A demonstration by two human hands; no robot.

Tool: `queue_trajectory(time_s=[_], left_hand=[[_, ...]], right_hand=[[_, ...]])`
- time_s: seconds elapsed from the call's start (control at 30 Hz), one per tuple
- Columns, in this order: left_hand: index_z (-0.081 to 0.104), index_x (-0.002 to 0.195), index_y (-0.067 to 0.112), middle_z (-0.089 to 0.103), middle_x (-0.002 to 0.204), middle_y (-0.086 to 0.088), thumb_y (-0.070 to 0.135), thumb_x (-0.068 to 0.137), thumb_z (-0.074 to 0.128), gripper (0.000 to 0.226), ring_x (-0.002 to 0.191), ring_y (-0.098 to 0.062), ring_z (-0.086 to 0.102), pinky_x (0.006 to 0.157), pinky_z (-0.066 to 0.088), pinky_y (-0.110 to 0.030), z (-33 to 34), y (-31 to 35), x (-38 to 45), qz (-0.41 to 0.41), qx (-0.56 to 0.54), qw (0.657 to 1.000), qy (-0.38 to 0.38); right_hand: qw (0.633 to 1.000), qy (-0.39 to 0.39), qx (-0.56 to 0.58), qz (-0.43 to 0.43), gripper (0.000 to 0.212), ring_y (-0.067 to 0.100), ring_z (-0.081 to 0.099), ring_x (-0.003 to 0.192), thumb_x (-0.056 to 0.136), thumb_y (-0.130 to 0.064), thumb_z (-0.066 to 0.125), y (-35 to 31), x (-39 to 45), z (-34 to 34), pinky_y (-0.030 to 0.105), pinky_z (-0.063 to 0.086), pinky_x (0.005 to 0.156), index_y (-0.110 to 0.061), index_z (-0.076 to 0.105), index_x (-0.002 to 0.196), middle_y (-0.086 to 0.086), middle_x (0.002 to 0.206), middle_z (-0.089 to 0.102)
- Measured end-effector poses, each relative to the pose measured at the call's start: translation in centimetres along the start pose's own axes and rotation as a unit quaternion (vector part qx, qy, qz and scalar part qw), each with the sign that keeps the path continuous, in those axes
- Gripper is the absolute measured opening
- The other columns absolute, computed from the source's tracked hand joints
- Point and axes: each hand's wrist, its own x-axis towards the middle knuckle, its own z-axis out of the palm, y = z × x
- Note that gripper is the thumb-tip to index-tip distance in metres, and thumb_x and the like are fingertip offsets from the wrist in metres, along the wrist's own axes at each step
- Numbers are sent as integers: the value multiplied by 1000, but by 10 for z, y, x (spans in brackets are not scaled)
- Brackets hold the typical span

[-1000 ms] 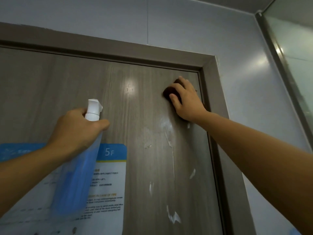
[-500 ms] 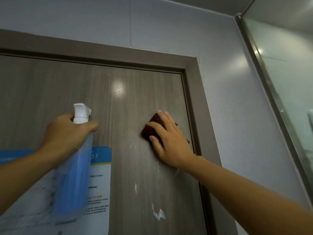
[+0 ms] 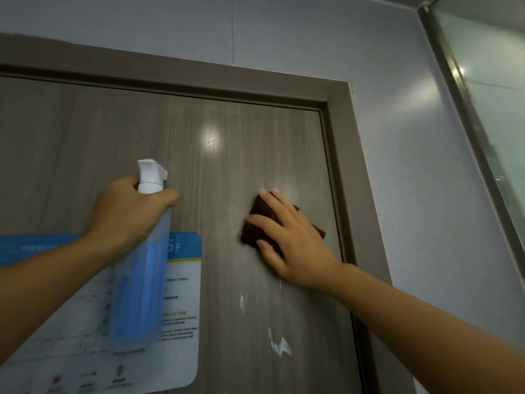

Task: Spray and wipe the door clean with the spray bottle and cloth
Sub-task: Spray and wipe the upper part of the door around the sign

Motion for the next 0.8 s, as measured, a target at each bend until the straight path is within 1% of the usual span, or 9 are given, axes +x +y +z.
queue_trajectory(time_s=[0.07,0.2,0.27,0.33,0.47,0.53,0.67,0.73,0.8], left_hand=[[62,77,12,58,67,-2,23,84,76,19,60,-17,52,56,36,-28,0,1,-1,0,-3,1000,3],[62,77,9,57,67,-1,22,83,75,19,59,-15,51,55,35,-27,2,2,-2,-2,1,1000,12],[61,75,10,56,66,0,22,82,75,19,58,-14,50,55,35,-27,2,2,-3,-5,-2,1000,15],[60,75,11,56,65,1,22,82,75,20,58,-13,49,55,34,-27,2,2,-3,-10,-5,1000,17],[64,84,6,58,70,-3,23,84,75,21,61,-15,53,55,38,-27,0,1,-4,-5,-4,1000,6],[64,86,4,58,71,-3,24,84,75,22,62,-15,53,55,38,-28,1,1,-5,-7,-2,1000,8],[63,87,1,57,68,-1,24,82,75,26,58,-14,51,53,36,-27,2,4,-6,-15,-1,1000,21],[64,88,2,57,68,-1,24,82,75,26,58,-14,51,53,36,-26,3,4,-8,-14,-1,1000,24],[64,86,4,57,67,0,25,81,75,25,57,-12,50,52,36,-26,2,4,-9,-14,0,1000,26]], right_hand=[[999,6,4,41,44,25,3,160,104,-40,50,9,4,-9,54,26,124,-27,50,146,3,172,14],[960,122,37,249,39,33,2,159,106,-32,51,-11,50,-6,60,20,125,-23,52,143,8,171,15],[949,144,22,281,37,35,3,159,106,-33,49,-29,65,5,60,22,124,-23,53,142,10,171,15],[967,138,24,214,38,33,4,159,105,-34,49,-40,60,13,58,23,124,-23,54,142,9,171,17],[996,1,-11,-85,41,26,3,160,104,-38,52,-24,24,10,49,28,122,-24,55,142,5,170,21],[992,-34,-32,-116,42,25,5,160,103,-39,52,0,20,-3,51,33,121,-25,55,142,5,170,22],[996,51,3,72,41,26,5,160,103,-38,50,15,47,-16,60,27,123,-26,54,143,2,171,20],[977,109,20,180,40,30,4,159,104,-34,51,0,67,-9,58,20,126,-25,53,143,4,171,18],[965,140,13,222,39,33,5,159,104,-32,52,-19,78,2,55,19,124,-24,54,142,7,171,18]])
